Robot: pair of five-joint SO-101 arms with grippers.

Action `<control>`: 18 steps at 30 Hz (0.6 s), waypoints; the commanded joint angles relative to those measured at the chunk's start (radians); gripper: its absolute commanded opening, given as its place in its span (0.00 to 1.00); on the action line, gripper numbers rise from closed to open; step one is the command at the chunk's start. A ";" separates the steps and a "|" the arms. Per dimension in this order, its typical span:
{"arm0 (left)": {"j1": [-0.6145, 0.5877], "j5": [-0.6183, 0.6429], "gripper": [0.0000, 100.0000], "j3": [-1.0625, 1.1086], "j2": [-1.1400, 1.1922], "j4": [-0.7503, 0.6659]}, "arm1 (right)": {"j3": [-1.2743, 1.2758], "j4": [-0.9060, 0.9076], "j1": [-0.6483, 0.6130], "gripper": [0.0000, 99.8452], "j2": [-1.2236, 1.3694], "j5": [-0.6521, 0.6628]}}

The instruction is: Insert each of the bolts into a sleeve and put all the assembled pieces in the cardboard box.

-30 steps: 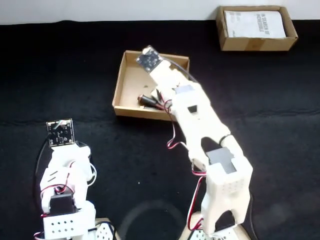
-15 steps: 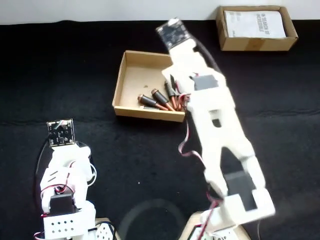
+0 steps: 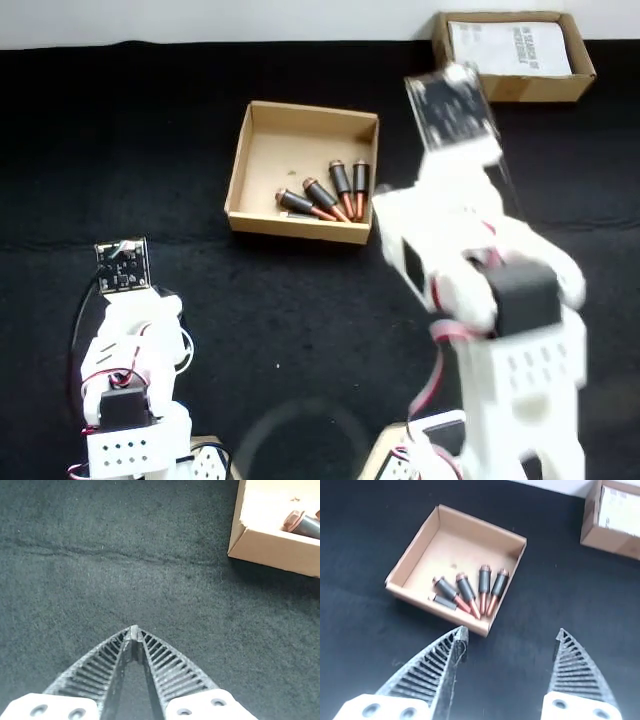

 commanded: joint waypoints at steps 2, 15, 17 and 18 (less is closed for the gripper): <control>0.007 -0.005 0.01 0.018 -0.007 0.029 | 0.062 0.124 0.012 0.25 -0.206 -0.044; 0.008 -0.006 0.01 0.018 -0.007 0.273 | 1.135 -0.280 0.111 0.25 -0.862 -0.075; 0.008 -0.006 0.01 0.018 -0.007 0.295 | 1.326 -0.423 0.209 0.25 -0.906 -0.003; 0.008 -0.006 0.01 0.018 -0.007 0.308 | 1.417 -0.495 0.254 0.25 -0.917 0.046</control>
